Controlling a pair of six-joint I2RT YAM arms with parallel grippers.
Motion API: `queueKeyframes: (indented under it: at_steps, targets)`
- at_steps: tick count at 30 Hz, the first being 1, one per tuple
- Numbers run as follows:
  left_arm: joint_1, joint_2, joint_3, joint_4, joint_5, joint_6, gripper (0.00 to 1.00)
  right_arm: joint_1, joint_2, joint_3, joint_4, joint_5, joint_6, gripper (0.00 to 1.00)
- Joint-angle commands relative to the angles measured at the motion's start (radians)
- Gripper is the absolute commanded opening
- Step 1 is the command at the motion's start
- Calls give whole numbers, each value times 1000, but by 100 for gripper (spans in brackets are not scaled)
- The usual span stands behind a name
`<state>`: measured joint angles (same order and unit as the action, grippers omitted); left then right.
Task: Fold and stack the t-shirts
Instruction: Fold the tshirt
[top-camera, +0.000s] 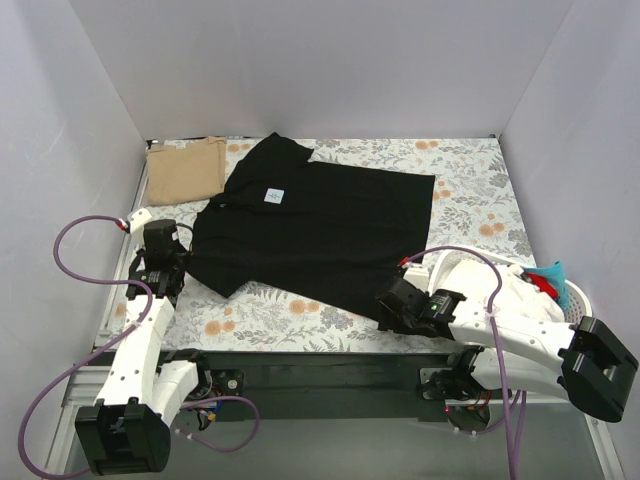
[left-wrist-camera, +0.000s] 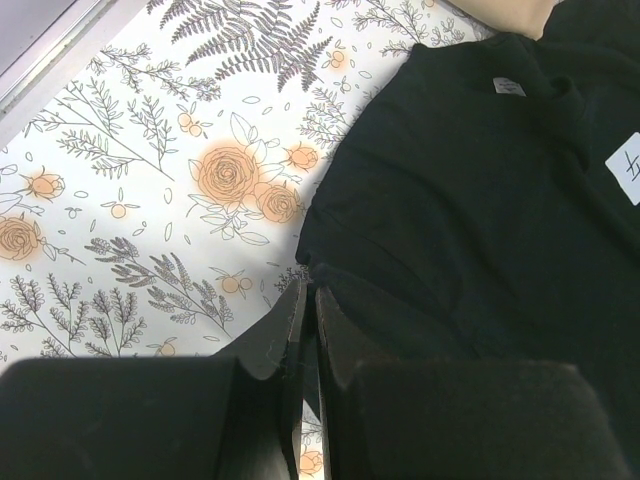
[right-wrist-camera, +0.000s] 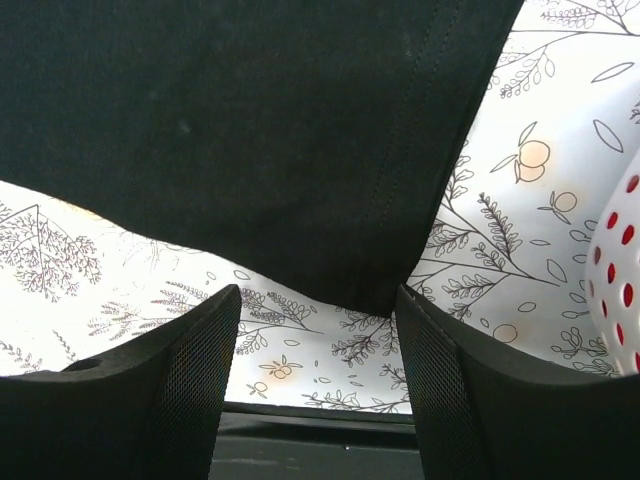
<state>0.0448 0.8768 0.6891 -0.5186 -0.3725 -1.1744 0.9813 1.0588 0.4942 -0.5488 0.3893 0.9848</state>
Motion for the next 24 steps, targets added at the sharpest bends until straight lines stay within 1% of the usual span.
queueKeyframes:
  at_steps: [1, 8, 11, 14, 17, 18, 19, 20, 21, 22, 23, 24]
  targets:
    - [7, -21, 4, 15, 3, 13, 0, -3, -10, -31, -42, 65, 49, 70]
    - [7, -25, 6, 14, 7, 15, 0, -3, 17, -28, -54, 53, 46, 66]
    - [7, -27, 4, 14, 9, 15, 0, -3, 32, -26, -60, 43, 45, 56]
    - [6, -29, 6, 15, 12, 15, 0, -1, 56, -25, -63, 34, 40, 50]
    - [6, -29, 6, 19, 18, 15, 0, -3, 79, -19, -69, 25, 35, 40]
    - [7, -29, 6, 17, 24, 15, 0, -1, 84, -11, -71, 20, 31, 33]
    - [6, -25, 7, 15, 27, 13, 0, -1, 89, -8, -72, 19, 28, 29]
    - [6, -22, 10, 9, 33, 12, 0, -3, 90, -3, -77, 16, 25, 19]
    - [6, -27, 13, 5, 50, 9, 0, -3, 92, 4, -85, 13, 17, 15]
    - [6, -32, 16, -9, 55, 4, 0, -1, 90, 13, -91, 10, 8, 6]
    - [6, -33, 20, -21, 69, -5, 0, -1, 92, 18, -97, 8, 3, 2]
    - [6, -32, 30, -44, 81, -10, 0, 0, 92, 26, -118, -1, -1, 1]
